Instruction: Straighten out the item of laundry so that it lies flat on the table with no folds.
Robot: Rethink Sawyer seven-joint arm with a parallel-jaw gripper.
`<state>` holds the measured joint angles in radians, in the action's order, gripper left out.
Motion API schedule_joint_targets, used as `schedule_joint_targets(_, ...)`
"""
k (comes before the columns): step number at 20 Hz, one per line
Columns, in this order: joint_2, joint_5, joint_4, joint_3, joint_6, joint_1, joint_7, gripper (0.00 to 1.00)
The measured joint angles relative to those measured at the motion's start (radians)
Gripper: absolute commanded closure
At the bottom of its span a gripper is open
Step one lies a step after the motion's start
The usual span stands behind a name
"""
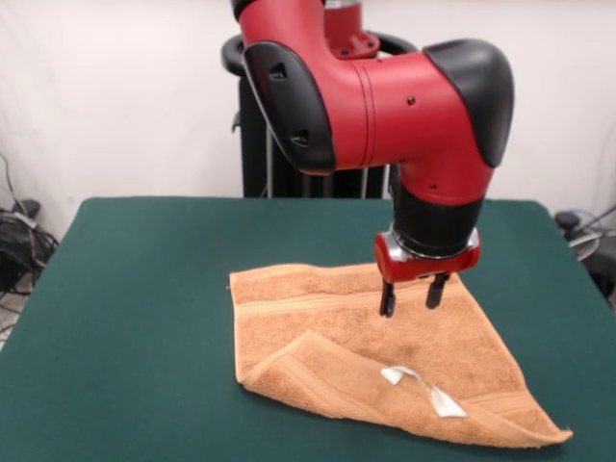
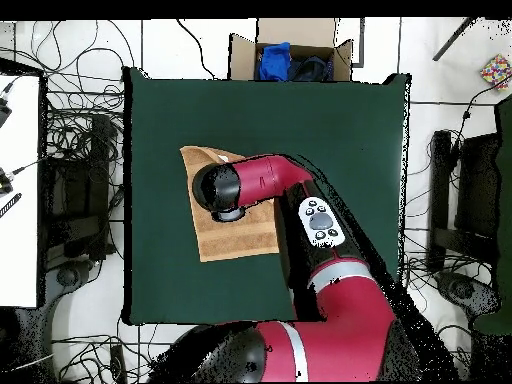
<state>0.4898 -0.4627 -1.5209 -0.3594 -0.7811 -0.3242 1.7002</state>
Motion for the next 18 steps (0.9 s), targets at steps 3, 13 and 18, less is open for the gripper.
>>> schedule_joint_targets(3, 0.000, -0.001, 0.000, 0.000, 0.012, 0.000, 0.000, 0.00)
schedule_joint_targets(13, -0.002, 0.000, 0.000, 0.000, 0.033, -0.001, 0.000, 0.00)
schedule_joint_targets(18, -0.003, -0.001, 0.000, 0.000, 0.033, -0.004, 0.000, 0.00)
